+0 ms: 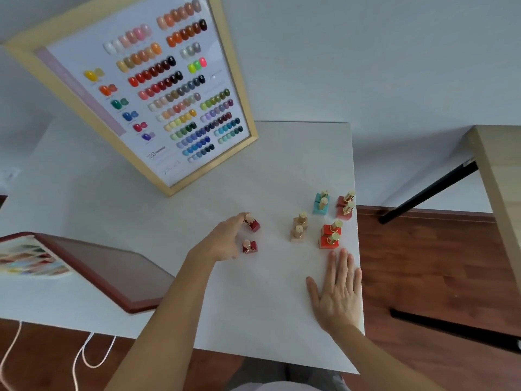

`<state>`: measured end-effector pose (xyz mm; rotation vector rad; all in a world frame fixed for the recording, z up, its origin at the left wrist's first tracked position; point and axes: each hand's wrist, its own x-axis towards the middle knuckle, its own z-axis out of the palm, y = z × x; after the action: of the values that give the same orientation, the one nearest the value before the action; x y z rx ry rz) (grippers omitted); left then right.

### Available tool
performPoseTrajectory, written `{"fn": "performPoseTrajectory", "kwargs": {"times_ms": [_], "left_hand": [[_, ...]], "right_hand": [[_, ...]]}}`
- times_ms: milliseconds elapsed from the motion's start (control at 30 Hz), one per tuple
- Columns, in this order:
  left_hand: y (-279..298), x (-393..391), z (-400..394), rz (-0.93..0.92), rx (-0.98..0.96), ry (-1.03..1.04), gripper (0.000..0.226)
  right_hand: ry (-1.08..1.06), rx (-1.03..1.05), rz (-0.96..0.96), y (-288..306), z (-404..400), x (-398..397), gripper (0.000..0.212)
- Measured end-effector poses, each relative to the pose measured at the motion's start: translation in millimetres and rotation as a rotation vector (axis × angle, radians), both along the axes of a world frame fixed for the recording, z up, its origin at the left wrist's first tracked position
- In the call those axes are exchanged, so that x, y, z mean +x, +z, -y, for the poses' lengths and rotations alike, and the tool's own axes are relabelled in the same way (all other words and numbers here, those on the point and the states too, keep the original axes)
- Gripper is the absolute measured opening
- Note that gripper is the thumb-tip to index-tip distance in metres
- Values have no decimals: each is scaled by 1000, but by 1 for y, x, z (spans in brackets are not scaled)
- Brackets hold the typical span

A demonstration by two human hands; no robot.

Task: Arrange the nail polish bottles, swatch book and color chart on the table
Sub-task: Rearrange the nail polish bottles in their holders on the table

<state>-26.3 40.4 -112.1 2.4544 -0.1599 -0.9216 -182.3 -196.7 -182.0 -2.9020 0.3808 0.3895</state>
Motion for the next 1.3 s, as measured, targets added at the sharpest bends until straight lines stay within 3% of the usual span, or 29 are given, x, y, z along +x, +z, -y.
{"fn": "performPoseTrajectory", "kwargs": {"times_ms": [100,333,733,1000,1300], "left_hand": [[-12,-9,3,101,-105,49,84],[-24,-5,13,266,-130,1,62],[-30,37,67,379,-193,9,46],[-26,77,103,313,-146,-77,53],[-20,71,99,265,-117,-68,69]], "right_hand": [[1,-12,-4,-1,0,0,79],[0,-6,-2,-1,0,1,80],[-6,14,2,2,0,1,79],[-2,-14,27,2,1,2,77],[3,-27,44,-4,1,1,78]]}}
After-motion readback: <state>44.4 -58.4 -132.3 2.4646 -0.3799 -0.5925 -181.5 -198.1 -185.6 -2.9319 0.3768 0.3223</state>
